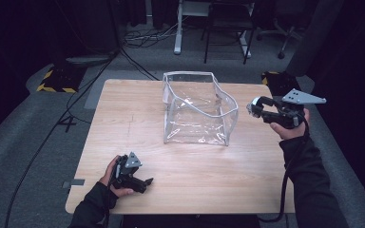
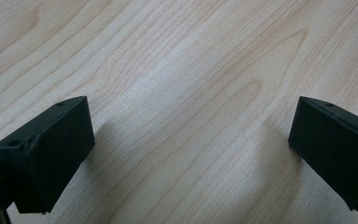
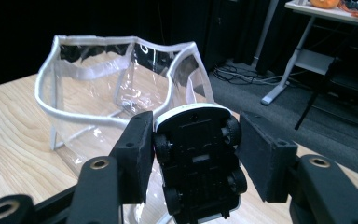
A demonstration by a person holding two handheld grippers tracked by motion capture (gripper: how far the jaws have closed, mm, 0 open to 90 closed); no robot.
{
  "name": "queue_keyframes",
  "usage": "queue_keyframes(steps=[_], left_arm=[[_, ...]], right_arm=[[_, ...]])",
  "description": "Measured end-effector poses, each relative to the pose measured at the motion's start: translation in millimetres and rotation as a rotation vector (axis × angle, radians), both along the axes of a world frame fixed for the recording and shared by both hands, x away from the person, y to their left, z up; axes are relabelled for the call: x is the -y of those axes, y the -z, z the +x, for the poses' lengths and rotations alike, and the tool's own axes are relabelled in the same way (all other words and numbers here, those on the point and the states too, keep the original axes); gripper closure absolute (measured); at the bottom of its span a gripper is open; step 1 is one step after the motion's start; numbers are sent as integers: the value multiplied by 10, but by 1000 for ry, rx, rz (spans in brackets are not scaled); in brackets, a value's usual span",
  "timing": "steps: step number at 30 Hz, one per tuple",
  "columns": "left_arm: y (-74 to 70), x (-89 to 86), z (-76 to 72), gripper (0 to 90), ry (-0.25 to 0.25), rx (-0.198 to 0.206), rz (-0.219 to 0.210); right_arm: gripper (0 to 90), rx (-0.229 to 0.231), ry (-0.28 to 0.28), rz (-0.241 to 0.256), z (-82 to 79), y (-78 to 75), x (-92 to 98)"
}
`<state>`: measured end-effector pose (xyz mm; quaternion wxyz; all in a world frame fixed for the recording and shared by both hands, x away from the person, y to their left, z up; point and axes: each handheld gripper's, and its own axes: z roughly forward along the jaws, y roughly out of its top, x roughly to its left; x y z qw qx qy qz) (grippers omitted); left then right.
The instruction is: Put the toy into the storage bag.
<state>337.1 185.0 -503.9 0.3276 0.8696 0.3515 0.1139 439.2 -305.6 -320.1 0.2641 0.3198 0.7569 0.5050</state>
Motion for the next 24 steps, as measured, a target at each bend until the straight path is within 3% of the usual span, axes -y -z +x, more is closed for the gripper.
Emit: queue_keyframes(steps=[13,19,20,24], left_arm=[[0,0,-1,4,-1,0,0],[0,0,-1,4,-2,1,0],[0,0,-1,4,-2,1,1],[0,0,-1,4,-2,1,1]], right_arm=[[472,37,4,-23,50,-231,-25],[472,40,6,12,57,-325,-49],[472,50,1,-8,66,-340,-38],[472,53,0,-1,78,-388,-60]])
